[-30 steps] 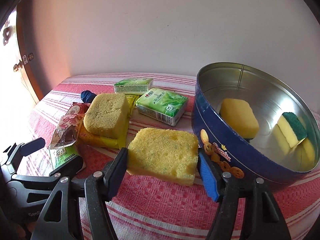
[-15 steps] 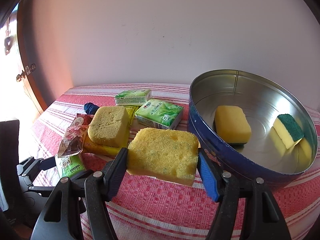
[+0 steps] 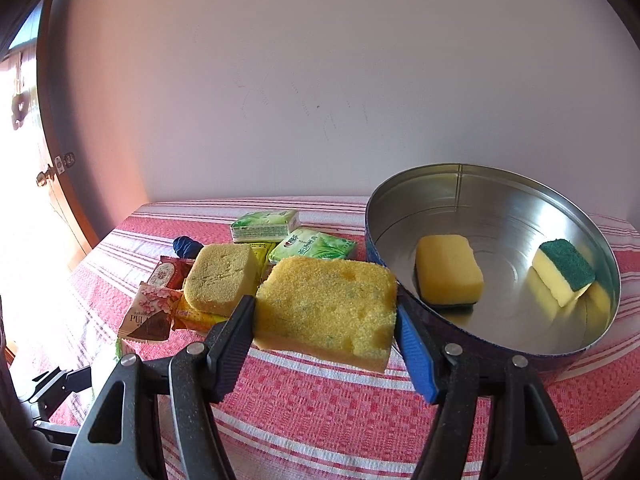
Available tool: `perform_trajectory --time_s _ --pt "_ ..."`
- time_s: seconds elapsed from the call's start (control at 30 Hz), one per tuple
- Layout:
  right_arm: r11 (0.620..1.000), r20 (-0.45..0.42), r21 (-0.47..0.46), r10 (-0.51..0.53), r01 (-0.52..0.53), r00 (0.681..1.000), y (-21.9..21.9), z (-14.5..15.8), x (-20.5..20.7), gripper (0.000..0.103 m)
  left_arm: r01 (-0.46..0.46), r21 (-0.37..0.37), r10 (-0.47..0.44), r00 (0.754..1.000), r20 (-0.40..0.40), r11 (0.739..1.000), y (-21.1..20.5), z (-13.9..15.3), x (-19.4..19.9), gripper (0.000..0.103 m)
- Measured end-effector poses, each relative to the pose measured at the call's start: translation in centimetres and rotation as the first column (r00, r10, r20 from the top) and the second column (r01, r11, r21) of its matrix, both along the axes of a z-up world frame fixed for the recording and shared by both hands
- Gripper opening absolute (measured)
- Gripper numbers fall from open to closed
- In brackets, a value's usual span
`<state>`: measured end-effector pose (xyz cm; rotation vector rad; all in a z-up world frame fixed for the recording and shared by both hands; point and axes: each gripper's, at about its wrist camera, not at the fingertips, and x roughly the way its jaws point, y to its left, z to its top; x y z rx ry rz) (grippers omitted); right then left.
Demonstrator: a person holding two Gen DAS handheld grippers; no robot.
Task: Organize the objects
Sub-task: 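Grasp the green tissue pack with the left gripper while the right gripper grasps a yellow sponge, then carry the tissue pack and sponge over the tin and release both inside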
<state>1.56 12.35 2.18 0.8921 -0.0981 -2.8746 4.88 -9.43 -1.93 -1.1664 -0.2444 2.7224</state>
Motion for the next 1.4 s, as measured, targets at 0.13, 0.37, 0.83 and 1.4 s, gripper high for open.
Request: perform_trajectory --time_s 0.13,0.37,0.83,1.4 --pt "1.0 -0.039 -0.001 -0.006 0.006 0.999 0.0 0.7 0.7 0.07 -0.016 -0.025 0.014 0.997 -0.076 1.0 0.2 1.8 1.0 0.082" --pt "1.0 -0.107 0.002 -0.005 0.006 0.994 0.5 1.9 1.3 0.07 -0.033 -0.085 0.017 0.981 -0.192 0.996 1.1 4.4 1.3 0.082" --pt "1.0 -0.26 -0.004 0.009 -0.011 0.965 4.8 4.1 2.8 0.07 0.014 -0.066 -0.03 0.968 -0.251 0.998 6.8 6.9 -1.8 0.082" --pt "0.983 -0.306 -0.023 -0.181 0.183 0.935 13.7 4.9 1.7 0.07 0.082 -0.071 -0.099 0.952 -0.289 0.994 17.4 7.6 -6.7 0.082"
